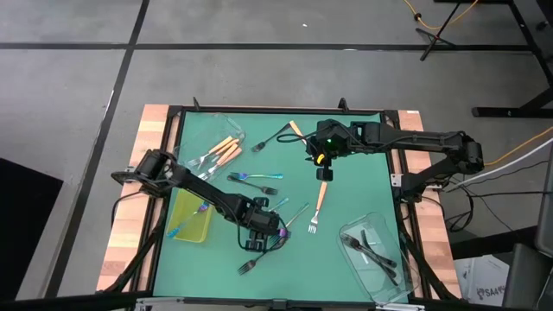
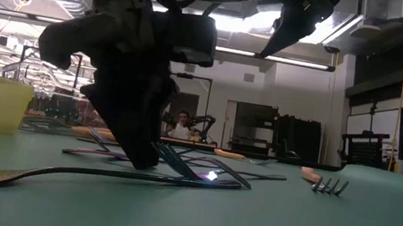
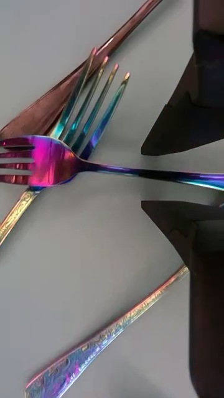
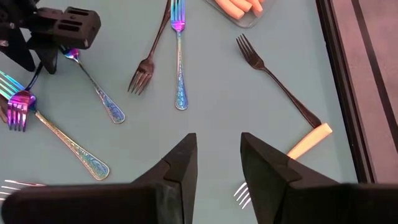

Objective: Sort silverware by color (type)
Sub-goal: Put the blue fork in the yellow bin

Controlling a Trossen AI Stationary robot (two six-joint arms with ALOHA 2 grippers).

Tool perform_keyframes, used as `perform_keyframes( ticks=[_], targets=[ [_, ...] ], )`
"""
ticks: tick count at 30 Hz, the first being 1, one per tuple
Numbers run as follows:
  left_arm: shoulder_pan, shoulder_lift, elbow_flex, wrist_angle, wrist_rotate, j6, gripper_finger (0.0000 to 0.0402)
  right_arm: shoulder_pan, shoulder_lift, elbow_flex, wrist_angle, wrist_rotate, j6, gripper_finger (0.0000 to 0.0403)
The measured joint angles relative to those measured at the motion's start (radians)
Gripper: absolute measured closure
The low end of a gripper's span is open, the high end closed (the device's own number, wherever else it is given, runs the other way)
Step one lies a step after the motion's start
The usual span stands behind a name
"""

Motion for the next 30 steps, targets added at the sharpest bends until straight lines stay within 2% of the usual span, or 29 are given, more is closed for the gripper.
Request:
perform_keyframes(
  ticks=[20,30],
  targets=[
    [0.001,0.014,0.001,0.001,0.012,0.000,0.0281,0.000,0.000,0.000,0.000,0.000,0.000,0.0290],
    [0.002,0.016,0.000,0.005,0.013,0.000,0.0344,0.000,0.000,0.000,0.000,0.000,0.000,0.0290]
  ],
)
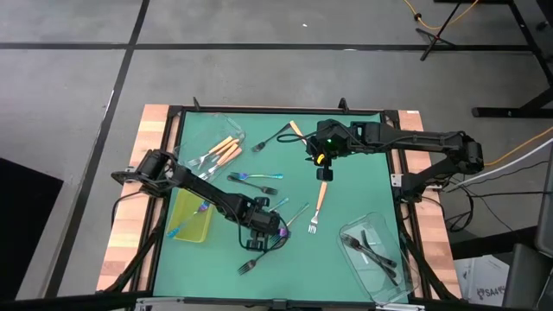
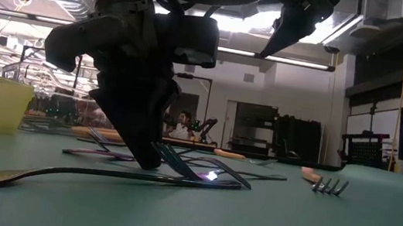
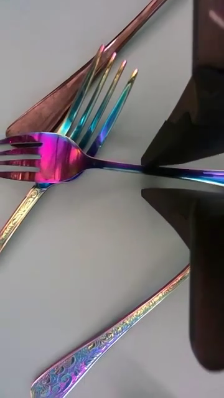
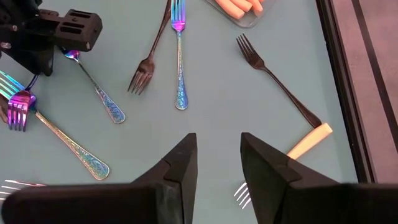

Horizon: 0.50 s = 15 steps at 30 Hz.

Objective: Sort silverware by color (type)
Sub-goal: Put the blue fork in the yellow bin

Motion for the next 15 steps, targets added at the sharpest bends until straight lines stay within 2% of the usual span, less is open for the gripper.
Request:
perform_keyframes(
  ticks=[8,15],
  targets=[
    [0.000,0.000,-0.001,0.002,-0.001,0.007,0.0390,0.000,0.000,0.000,0.000,0.000,0.000,0.0290],
    [0.000,-0.002,-0.001,0.002,-0.004,0.001,0.0394,0.000,0.000,0.000,0.000,0.000,0.000,0.0290]
  ],
)
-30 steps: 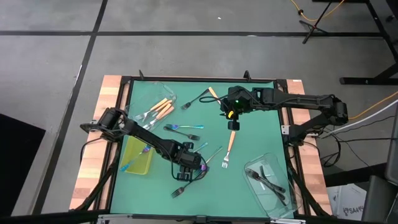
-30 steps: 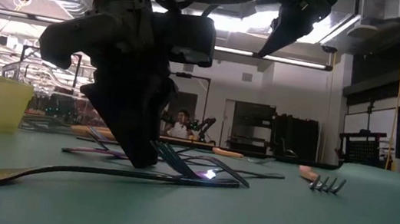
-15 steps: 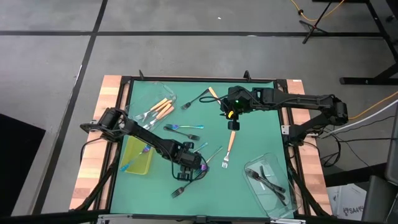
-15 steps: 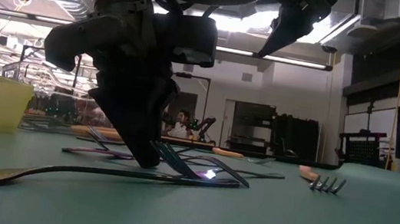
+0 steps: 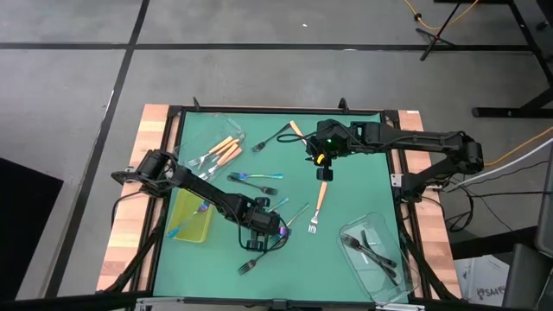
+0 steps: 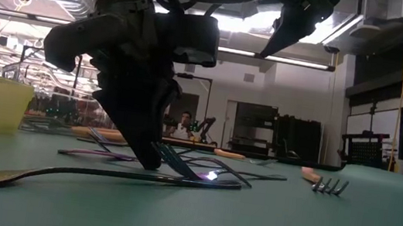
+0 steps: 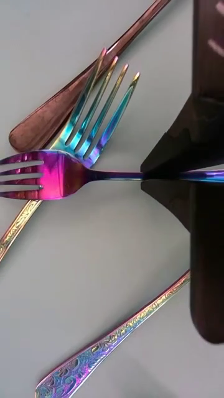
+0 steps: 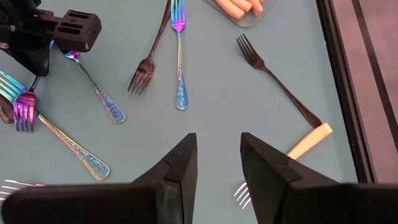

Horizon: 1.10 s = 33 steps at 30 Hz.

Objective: Sort silverware by color (type)
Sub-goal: Put the blue fork in the yellow bin

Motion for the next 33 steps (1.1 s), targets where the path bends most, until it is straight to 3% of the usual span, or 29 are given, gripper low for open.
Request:
perform_keyframes(
  ticks=[9,22,33],
  targets=[
    [0.000,0.009,0.087,-0.064,0.001,-0.004,0.0395,0.000,0.000,0.000,0.000,0.000,0.000,0.0290],
    [-0.028,0.004,0.323,-0.409,-0.004,-0.081,0.0396,0.000,0.000,0.000,0.000,0.000,0.000,0.0290],
    [-0.062,0.001,0.495,-0.696,-0.114,-0.158,0.0396,0.000,0.000,0.000,0.000,0.000,0.000,0.0290]
  ],
)
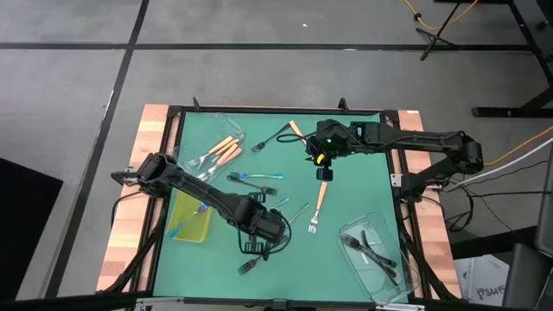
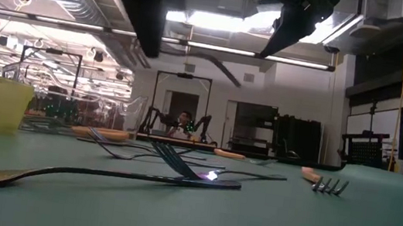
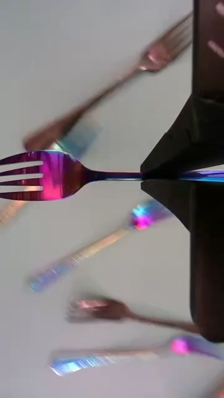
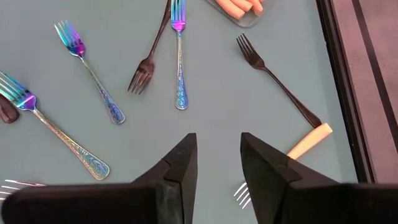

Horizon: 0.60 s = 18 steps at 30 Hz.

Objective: Sort silverware by color (type)
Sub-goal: Put the blue fork in the yellow bin

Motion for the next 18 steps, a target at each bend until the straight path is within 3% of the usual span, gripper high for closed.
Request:
perform_keyframes(
  ticks=[18],
  targets=[
    [-0.095,-0.024,0.085,-0.461,-0.041,-0.313,0.0396,0.000,0.000,0.000,0.000,0.000,0.000,0.0290]
  ],
)
